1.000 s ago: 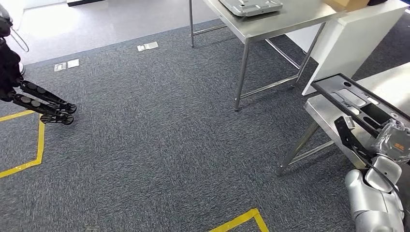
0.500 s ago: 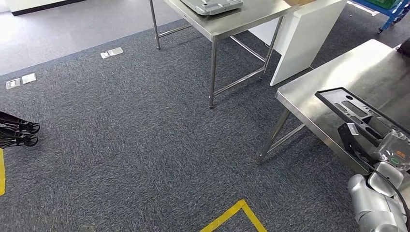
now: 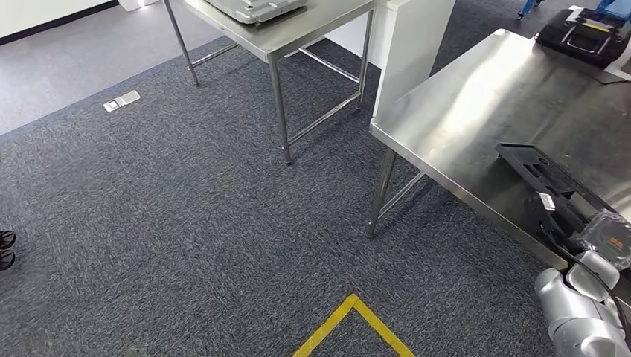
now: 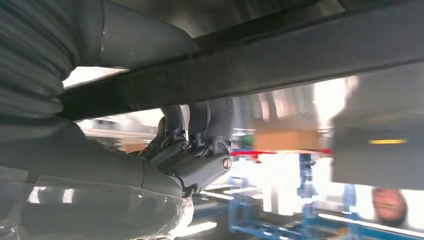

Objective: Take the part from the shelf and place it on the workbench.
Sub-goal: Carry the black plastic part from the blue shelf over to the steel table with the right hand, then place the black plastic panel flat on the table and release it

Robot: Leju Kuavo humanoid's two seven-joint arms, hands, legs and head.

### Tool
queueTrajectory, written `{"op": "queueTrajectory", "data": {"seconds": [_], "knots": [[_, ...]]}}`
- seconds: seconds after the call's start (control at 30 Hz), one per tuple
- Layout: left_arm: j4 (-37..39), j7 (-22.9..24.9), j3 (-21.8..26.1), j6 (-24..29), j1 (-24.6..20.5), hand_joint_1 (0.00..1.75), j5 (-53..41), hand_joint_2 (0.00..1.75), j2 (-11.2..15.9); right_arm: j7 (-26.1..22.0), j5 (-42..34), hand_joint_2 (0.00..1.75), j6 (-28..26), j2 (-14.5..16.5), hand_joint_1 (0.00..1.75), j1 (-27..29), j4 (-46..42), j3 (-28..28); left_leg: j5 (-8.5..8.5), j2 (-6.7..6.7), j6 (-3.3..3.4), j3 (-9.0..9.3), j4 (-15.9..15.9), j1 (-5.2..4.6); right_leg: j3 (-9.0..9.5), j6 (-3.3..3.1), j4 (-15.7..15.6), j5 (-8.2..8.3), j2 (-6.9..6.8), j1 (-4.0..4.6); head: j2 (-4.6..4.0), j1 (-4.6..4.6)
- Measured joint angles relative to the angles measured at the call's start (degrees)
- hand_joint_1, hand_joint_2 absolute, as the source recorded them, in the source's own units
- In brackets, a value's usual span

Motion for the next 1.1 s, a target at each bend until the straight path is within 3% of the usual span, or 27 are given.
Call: {"op": "queueTrajectory", "data": {"seconds": [0.03, 0.1, 0.13, 0.17, 0.2, 0.27, 0.3, 0.37, 0.43, 0.57, 1.1], "knots": [[0.0, 0.0, 0.0, 0.0, 0.0, 0.0, 0.0, 1.75, 0.0, 0.0, -0.2, 1.75, 0.1, 0.0, 1.75, -0.2, 0.2, -0.2, -1.8, -1.84, -0.19, -1.43, 3.2, 0.16, -0.01, -0.37, 0.0, 0.06, 0.63, -0.01, 0.0, -0.04], [0.0, -0.1, 0.0, 0.2, 0.1, 0.0, 0.1, 1.75, 0.0, 0.0, -0.7, 1.75, 0.4, 0.1, 1.75, -0.4, 0.6, -0.7, -5.15, -3.5, -0.24, -5.27, 11.0, 0.2, -0.03, -0.93, 0.0, 0.11, 1.73, 0.25, 0.0, -0.1], [0.0, -0.1, 0.0, 0.3, 0.1, 0.0, 0.2, 1.75, 0.1, -0.1, -1.1, 1.75, 0.4, 0.2, 1.75, -0.4, 0.8, -1.1, -5.57, -3.67, -0.2, -6.6, 13.3, 0.21, -0.04, -1.01, 0.0, 0.13, 2.24, 0.38, 0.0, -0.1], [0.0, -0.1, 0.0, 0.4, 0.2, 0.0, 0.3, 1.75, 0.1, -0.3, -1.5, 1.75, 0.3, 0.2, 1.75, -0.3, 1.1, -1.6, -4.88, -3.71, -0.09, -7.0, 13.5, 0.21, -0.02, -1.07, 0.0, 0.14, 2.69, 0.48, 0.0, -0.09], [0.0, -0.1, 0.0, 0.5, 0.2, 0.0, 0.5, 1.75, 0.1, -0.5, -1.8, 1.75, 0.2, 0.2, 1.75, -0.3, 1.3, -2.1, -3.15, -3.73, 0.11, -6.18, 11.4, 0.21, 0.02, -1.07, 0.0, 0.15, 3.17, 0.54, 0.01, -0.1], [0.0, -0.3, 0.0, 0.5, 0.1, 0.0, 0.7, 1.75, 0.2, -0.9, -1.7, 1.75, 0.0, 0.3, 1.75, -0.2, 1.5, -3.1, 0.85, -4.23, 0.72, -2.6, 3.6, 0.16, 0.07, -0.98, 0.1, 0.17, 3.98, 0.67, 0.01, -0.11], [0.0, -0.3, 0.0, 0.5, 0.1, 0.0, 0.8, 1.75, 0.2, -0.9, -1.2, 1.75, -0.1, 0.3, 1.75, -0.2, 1.5, -3.5, 2.12, -4.45, 0.94, -1.04, 0.3, 0.1, 0.02, -0.84, 0.1, 0.2, 4.27, 0.8, 0.01, -0.07], [0.0, -0.5, 0.0, 0.5, 0.1, 0.0, 1.0, 1.75, 0.2, -0.9, -0.3, 1.75, -0.1, 0.4, 1.75, -0.2, 1.5, -4.0, 2.87, -4.75, 0.91, 0.11, -2.5, -0.02, -0.23, -0.64, 0.3, 0.16, 4.56, 1.25, 0.0, -0.04], [0.0, -0.6, 0.0, 0.5, 0.0, 0.0, 1.2, 1.75, 0.1, -0.8, 0.3, 1.75, -0.2, 0.5, 1.75, 0.0, 1.5, -4.3, 3.12, -4.69, 0.78, -0.01, -2.6, -0.28, -0.4, -0.55, 0.3, 0.15, 4.54, 1.37, 0.0, -0.03], [0.0, -0.6, 0.0, 0.5, 0.0, 0.0, 1.2, 1.75, 0.1, -0.6, 0.5, 1.75, -0.2, 0.6, 1.75, 0.1, 1.4, -4.6, 3.31, -4.84, 1.27, -0.3, -2.5, -0.84, -0.46, -0.16, 0.1, 0.39, 4.35, 1.05, 0.01, -0.02], [0.0, -2.1, 0.0, 0.0, -0.1, 0.0, 1.7, 1.75, -0.1, -0.1, 0.5, 1.75, -0.2, 0.9, 1.75, -1.6, 1.3, -3.5, 3.36, -4.89, 1.48, -0.52, -2.5, -0.82, -0.58, 0.14, -0.2, 0.58, 4.25, 1.04, 0.0, -0.03]]}}
